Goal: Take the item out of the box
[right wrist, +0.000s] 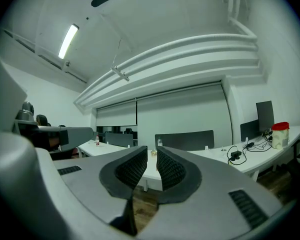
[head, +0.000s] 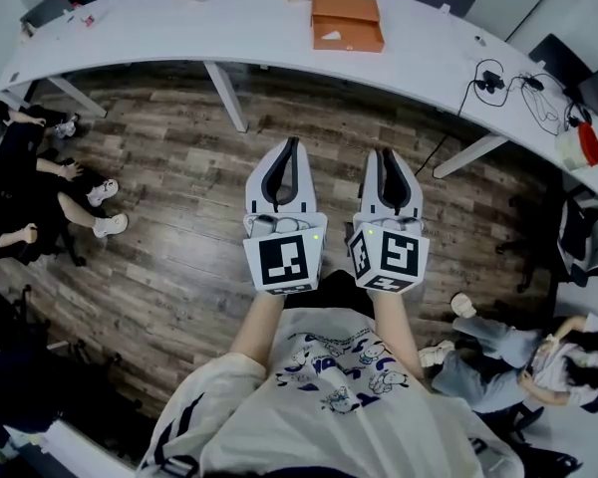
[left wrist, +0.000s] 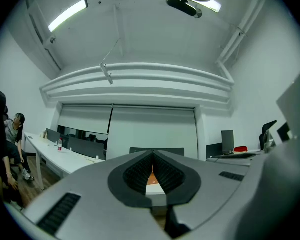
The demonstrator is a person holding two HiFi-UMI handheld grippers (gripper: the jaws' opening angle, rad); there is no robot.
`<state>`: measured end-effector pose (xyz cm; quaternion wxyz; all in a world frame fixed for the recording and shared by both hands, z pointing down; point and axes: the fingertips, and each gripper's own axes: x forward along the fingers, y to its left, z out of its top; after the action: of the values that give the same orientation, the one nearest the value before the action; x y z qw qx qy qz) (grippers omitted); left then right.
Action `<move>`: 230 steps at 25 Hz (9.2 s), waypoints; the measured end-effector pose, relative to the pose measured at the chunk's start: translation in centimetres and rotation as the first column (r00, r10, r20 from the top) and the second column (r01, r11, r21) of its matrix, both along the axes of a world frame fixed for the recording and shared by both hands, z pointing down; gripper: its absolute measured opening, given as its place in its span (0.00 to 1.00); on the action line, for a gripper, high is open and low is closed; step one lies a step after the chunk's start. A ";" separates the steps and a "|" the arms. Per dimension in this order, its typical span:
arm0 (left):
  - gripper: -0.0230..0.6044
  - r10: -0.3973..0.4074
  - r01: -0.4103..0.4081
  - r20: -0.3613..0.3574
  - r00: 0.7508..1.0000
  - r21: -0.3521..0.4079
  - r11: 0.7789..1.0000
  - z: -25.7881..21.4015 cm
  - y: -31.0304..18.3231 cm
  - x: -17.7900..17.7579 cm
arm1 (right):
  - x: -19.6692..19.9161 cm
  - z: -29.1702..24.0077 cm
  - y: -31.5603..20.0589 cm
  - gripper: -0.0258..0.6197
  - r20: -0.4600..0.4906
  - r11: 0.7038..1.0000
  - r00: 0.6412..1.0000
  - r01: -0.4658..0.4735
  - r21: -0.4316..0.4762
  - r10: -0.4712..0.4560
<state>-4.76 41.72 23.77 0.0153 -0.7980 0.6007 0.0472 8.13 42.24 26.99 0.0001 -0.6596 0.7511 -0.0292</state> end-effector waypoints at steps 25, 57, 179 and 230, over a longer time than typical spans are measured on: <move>0.07 -0.072 0.072 -0.015 0.997 -0.035 0.997 0.9 -14.0 -0.2 | -0.1 1.1 -15.0 0.13 0.023 0.997 0.997 0.071 -0.037 -0.070; 0.07 -0.173 0.175 0.027 0.985 -0.106 0.979 2.2 -34.6 4.3 | 4.5 2.1 -37.6 0.13 0.070 0.981 0.985 0.166 -0.098 -0.160; 0.07 -0.006 0.008 0.005 1.000 -0.610 0.793 23.3 -64.9 2.2 | 1.0 27.0 -62.3 0.38 -0.039 0.585 0.967 0.121 -0.802 -0.253; 0.07 -0.122 0.088 -0.005 0.993 -0.664 0.743 26.0 -63.8 -0.7 | -0.4 30.8 -60.0 0.46 -0.085 0.314 0.858 0.092 -0.945 -0.506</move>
<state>-5.46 -22.07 49.74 -0.2799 -0.7152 0.6225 -0.1505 7.75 -17.76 57.80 -0.5112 -0.3835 0.7012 -0.3160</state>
